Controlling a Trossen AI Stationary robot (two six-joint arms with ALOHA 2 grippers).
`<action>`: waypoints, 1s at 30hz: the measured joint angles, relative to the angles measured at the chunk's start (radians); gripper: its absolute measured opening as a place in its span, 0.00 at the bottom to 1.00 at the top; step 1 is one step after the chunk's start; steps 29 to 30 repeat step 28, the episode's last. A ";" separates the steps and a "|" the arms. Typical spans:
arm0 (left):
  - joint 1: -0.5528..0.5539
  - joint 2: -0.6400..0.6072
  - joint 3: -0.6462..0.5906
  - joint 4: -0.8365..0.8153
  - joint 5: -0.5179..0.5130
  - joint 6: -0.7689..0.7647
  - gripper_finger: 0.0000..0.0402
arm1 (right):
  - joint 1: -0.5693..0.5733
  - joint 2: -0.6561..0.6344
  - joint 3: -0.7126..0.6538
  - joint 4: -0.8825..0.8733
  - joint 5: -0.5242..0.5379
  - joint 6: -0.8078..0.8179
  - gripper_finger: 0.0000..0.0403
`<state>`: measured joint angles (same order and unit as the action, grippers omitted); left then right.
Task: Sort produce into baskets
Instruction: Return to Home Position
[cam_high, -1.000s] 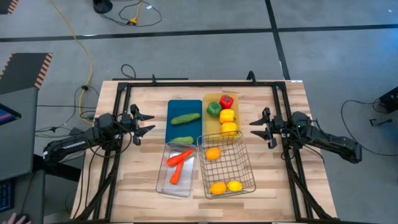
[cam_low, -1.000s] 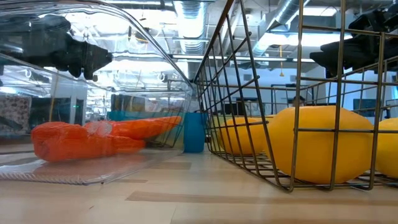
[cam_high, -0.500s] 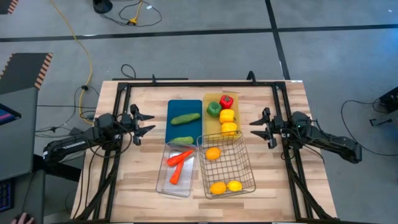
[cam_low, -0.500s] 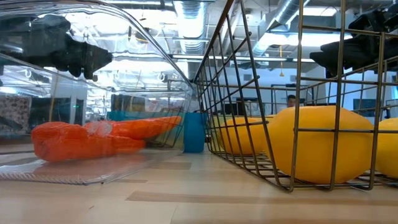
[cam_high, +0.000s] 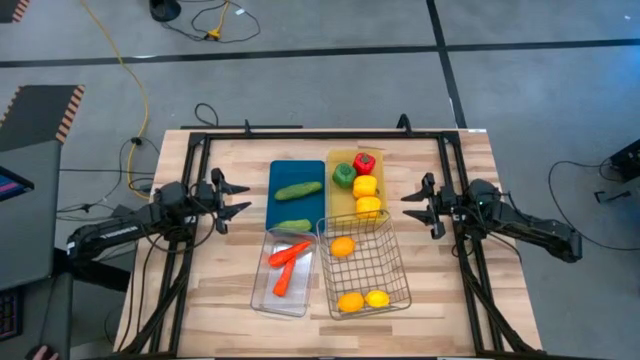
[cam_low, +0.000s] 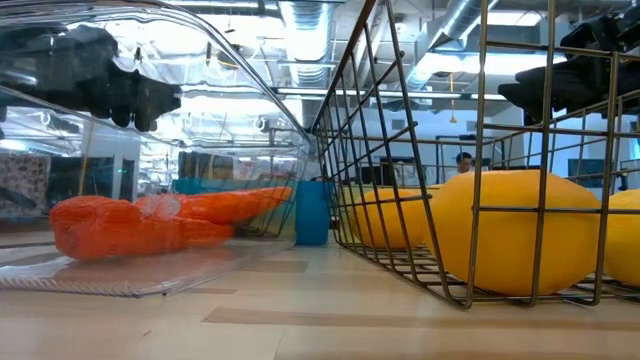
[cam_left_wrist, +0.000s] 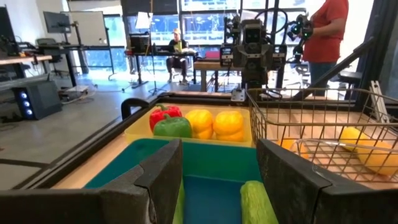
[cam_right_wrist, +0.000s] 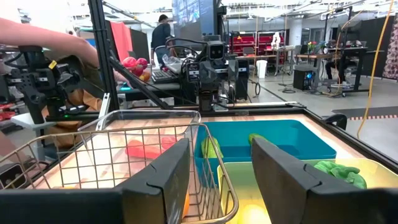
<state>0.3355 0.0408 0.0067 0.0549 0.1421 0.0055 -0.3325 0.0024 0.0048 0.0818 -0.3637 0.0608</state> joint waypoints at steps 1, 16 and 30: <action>0.000 0.002 0.000 0.000 0.000 -0.006 0.48 | 0.000 0.000 0.000 0.000 0.000 0.000 0.49; 0.000 0.006 0.000 0.000 0.000 -0.010 0.48 | 0.000 0.000 0.000 0.000 0.000 0.000 0.49; 0.000 0.006 0.000 0.000 0.000 -0.009 0.48 | 0.000 0.000 0.000 0.000 0.000 0.000 0.49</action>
